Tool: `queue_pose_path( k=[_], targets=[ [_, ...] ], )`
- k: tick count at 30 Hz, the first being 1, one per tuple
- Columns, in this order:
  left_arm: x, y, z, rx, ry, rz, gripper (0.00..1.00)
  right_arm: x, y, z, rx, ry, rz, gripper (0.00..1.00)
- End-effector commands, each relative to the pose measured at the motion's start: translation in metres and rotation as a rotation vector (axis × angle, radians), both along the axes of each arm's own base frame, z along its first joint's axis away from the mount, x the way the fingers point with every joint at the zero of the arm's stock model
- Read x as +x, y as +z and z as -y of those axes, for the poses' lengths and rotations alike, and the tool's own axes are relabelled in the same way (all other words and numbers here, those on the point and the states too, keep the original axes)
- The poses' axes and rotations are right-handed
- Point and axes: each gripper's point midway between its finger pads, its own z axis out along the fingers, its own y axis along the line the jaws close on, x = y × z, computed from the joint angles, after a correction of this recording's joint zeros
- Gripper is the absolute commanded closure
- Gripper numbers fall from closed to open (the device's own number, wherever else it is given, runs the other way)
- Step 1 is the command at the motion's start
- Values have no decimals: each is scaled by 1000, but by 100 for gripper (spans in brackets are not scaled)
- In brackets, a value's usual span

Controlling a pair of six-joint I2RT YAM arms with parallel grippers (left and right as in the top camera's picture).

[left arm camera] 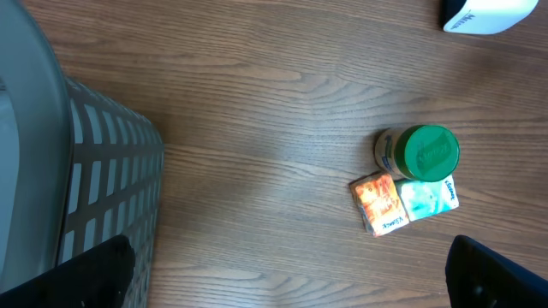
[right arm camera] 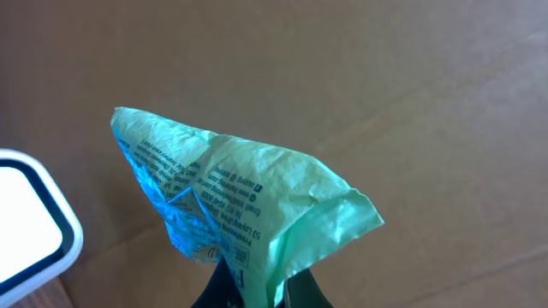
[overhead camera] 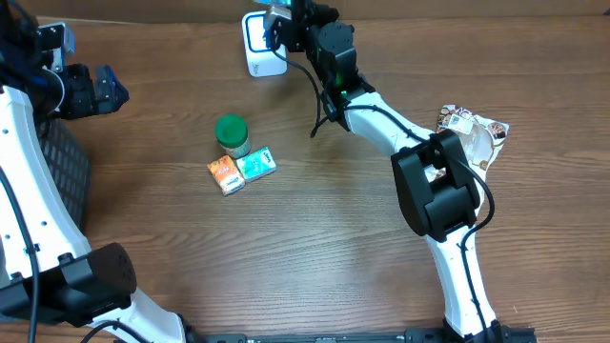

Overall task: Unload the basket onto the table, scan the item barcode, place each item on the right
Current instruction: 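Hold the teal packet in front of the white scanner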

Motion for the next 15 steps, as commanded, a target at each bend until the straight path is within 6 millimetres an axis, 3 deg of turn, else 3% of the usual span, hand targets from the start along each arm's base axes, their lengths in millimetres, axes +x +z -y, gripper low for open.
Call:
queue_pose_path(
  k=[1, 9, 15],
  targets=[
    [-1, 10, 1, 21, -18, 28, 0, -2, 19, -5, 23, 15, 53, 96],
    [-1, 10, 1, 21, -18, 28, 1, 2, -4, -8, 6, 15, 32, 96],
    [-1, 10, 1, 21, -18, 28, 1, 0, -5, -12, 5, 22, 29, 96]
  ],
)
